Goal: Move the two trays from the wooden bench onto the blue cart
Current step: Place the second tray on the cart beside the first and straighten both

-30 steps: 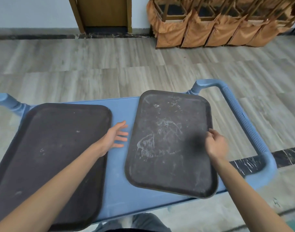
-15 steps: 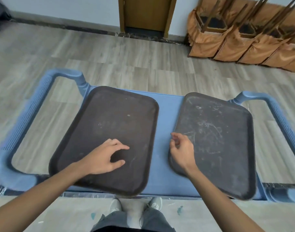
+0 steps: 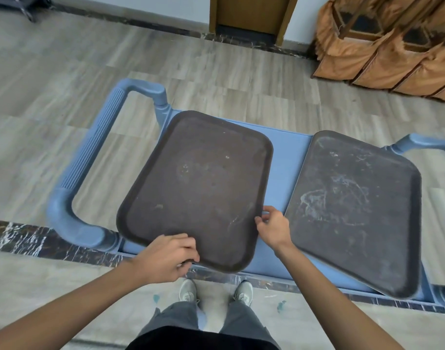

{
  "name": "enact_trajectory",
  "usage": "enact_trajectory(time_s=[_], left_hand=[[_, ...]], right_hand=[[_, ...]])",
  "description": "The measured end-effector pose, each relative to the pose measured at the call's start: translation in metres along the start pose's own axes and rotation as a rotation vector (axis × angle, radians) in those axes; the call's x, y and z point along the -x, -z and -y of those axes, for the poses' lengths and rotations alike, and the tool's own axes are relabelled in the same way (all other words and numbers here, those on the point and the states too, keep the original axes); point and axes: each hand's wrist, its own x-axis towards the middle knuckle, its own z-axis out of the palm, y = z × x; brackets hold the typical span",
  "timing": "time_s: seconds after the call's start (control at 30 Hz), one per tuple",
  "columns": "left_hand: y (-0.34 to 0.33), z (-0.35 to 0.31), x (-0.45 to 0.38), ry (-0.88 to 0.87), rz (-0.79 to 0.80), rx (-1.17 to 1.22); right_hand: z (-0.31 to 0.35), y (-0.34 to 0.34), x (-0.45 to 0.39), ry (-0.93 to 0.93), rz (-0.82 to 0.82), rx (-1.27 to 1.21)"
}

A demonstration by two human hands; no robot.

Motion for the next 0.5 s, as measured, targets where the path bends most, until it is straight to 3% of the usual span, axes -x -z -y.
enact_trajectory(time_s=[0.2,0.5], left_hand=[[-0.005,-0.011,-0.008,-0.076,-0.011,-0.196],[-0.018,-0.041,-0.033,0.002,-0.022,-0.164]], right_hand=[[-0.005,0.002,-0.006,0.126,0.004,0.140],[0.000,0.025,-0.022,0.194,0.019,0.347]])
